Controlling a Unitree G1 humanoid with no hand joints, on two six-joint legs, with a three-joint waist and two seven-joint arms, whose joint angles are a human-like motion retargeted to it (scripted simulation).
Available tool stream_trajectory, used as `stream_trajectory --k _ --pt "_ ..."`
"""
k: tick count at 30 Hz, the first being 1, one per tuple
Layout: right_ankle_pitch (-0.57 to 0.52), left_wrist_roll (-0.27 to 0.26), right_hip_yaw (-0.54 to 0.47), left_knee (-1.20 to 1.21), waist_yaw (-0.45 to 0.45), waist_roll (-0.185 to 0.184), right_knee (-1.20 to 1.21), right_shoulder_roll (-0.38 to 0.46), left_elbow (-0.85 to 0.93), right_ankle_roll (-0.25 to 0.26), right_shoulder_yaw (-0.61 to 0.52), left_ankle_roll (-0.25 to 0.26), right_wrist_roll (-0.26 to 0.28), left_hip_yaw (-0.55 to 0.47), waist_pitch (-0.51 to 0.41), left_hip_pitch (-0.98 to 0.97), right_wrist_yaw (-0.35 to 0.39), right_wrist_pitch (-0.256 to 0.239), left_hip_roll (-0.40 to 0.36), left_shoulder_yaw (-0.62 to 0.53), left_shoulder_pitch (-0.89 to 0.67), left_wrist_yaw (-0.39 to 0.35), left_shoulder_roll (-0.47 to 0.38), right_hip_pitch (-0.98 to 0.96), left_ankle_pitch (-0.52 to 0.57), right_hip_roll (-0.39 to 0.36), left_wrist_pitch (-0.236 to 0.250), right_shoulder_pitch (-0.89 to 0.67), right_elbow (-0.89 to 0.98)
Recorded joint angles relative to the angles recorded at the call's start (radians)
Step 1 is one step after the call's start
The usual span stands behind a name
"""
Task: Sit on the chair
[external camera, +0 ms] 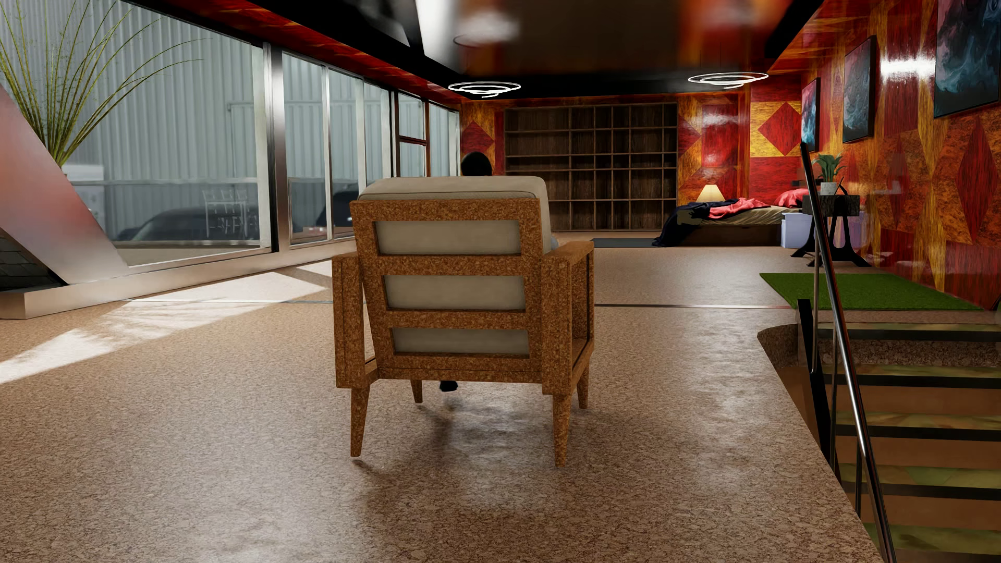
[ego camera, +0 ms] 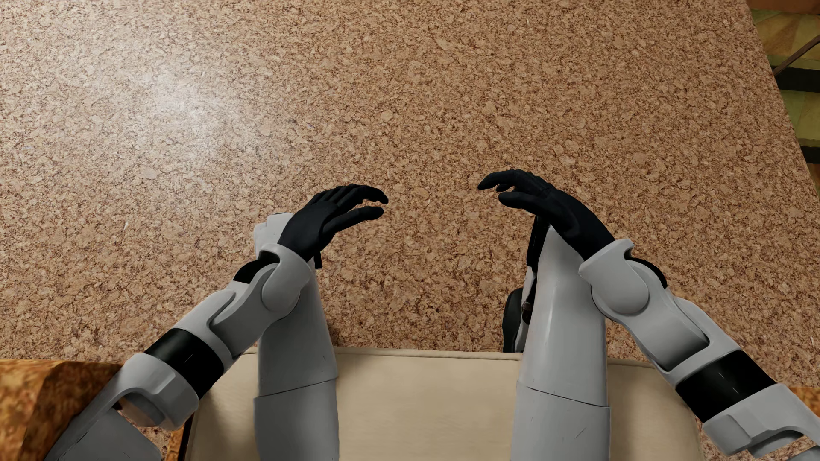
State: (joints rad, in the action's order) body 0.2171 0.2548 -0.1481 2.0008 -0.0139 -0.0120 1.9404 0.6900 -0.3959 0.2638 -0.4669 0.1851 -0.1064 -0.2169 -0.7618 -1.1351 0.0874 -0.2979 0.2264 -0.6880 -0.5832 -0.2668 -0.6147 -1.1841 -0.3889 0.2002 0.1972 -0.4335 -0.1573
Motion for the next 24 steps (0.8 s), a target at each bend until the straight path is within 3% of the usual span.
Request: stream_trajectory --k 3,5,6,7,8,9,11,12,13,15,19,24 --pt "-0.011 -0.111 0.001 -0.014 0.001 0.002 -0.008 -0.138 -0.124 -0.022 0.112 -0.017 0.042 0.011 0.04 0.064 0.112 0.04 -0.019 0.159 0.136 -0.118 0.159 0.053 0.014 -0.004 -0.064 0.12 -0.136" --pt "-0.004 -0.228 0.004 -0.016 0.003 0.012 -0.002 -0.218 -0.217 -0.045 0.152 -0.03 0.134 0.021 0.072 0.107 0.156 0.076 -0.025 0.221 0.201 -0.086 0.209 0.081 0.007 -0.011 -0.089 0.176 -0.254" --pt "0.003 -0.241 0.004 -0.014 0.004 0.015 0.002 -0.248 -0.28 -0.055 0.17 -0.03 0.161 0.021 0.092 0.12 0.177 0.072 -0.028 0.244 0.232 -0.07 0.214 0.092 0.011 -0.014 -0.09 0.198 -0.328" --pt "0.002 -0.235 0.001 -0.014 0.005 0.018 0.009 -0.268 -0.351 -0.059 0.183 -0.035 0.167 0.021 0.109 0.133 0.164 0.092 -0.035 0.257 0.254 -0.031 0.211 0.096 0.01 -0.017 -0.118 0.212 -0.407" --pt "0.006 -0.241 0.0 -0.014 0.006 0.023 0.013 -0.28 -0.435 -0.068 0.188 -0.04 0.174 0.023 0.125 0.145 0.12 0.127 -0.041 0.265 0.273 0.063 0.202 0.102 0.01 -0.021 -0.145 0.22 -0.497" --pt "0.008 -0.23 0.0 -0.014 0.008 0.025 0.017 -0.282 -0.519 -0.076 0.188 -0.044 0.167 0.023 0.14 0.154 0.019 0.166 -0.046 0.272 0.292 0.177 0.19 0.106 0.008 -0.025 -0.166 0.223 -0.597" --pt "0.01 -0.135 0.003 -0.015 0.011 0.028 0.021 -0.283 -0.637 -0.092 0.162 -0.054 0.055 0.026 0.163 0.169 -0.161 0.204 -0.057 0.277 0.353 0.337 0.176 0.11 0.009 -0.035 -0.18 0.231 -0.765" --pt "0.009 -0.079 0.002 -0.015 0.013 0.026 0.021 -0.286 -0.674 -0.095 0.15 -0.055 -0.01 0.025 0.172 0.171 -0.218 0.191 -0.061 0.292 0.392 0.373 0.181 0.109 0.009 -0.04 -0.161 0.243 -0.824" --pt "0.006 -0.035 0.002 -0.016 0.014 0.025 0.02 -0.292 -0.698 -0.098 0.14 -0.059 -0.068 0.025 0.178 0.175 -0.258 0.175 -0.064 0.312 0.432 0.397 0.188 0.109 0.01 -0.044 -0.151 0.26 -0.87" --pt "0.003 -0.018 0.003 -0.019 0.014 0.022 0.017 -0.315 -0.723 -0.099 0.145 -0.064 -0.134 0.026 0.18 0.18 -0.295 0.162 -0.073 0.347 0.504 0.415 0.207 0.115 0.016 -0.043 -0.15 0.318 -0.915" --pt "-0.006 -0.072 0.005 -0.025 0.016 0.025 0.009 -0.357 -0.708 -0.097 0.187 -0.065 -0.104 0.027 0.181 0.194 -0.295 0.188 -0.068 0.397 0.6 0.41 0.241 0.133 0.023 -0.043 -0.172 0.404 -0.929" --pt "-0.007 -0.044 0.006 -0.024 0.016 0.028 0.007 -0.379 -0.613 -0.096 0.183 -0.069 -0.089 0.028 0.189 0.213 -0.291 0.174 -0.07 0.362 0.622 0.435 0.268 0.155 0.023 -0.042 -0.143 0.436 -0.858"
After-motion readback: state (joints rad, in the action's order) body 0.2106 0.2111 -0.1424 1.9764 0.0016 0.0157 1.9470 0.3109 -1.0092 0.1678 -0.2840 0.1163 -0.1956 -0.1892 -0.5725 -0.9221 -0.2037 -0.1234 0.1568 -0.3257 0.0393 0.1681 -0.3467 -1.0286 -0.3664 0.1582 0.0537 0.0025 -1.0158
